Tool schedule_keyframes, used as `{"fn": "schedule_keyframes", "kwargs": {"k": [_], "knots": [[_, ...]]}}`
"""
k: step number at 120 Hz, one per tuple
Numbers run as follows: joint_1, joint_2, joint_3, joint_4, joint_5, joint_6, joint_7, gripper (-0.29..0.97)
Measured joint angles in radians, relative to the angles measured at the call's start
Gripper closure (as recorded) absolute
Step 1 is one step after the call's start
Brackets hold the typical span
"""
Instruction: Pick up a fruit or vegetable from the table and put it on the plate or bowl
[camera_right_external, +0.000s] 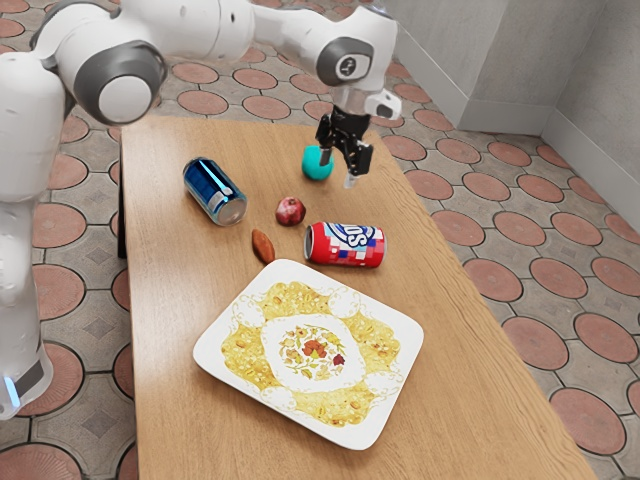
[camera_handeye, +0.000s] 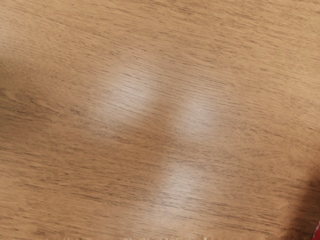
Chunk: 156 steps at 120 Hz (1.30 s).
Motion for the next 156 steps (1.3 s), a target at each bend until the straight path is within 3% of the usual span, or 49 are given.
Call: {"fn": "schedule_keyframes", "kwargs": {"k": [48, 156], "knots": [[0.011, -0.074, 0.010, -0.197, 0.052, 0.164, 0.034, 0.00], [-0.001, -0.108, -0.001, -0.315, 0.054, 0.115, 0.099, 0.00]]}}
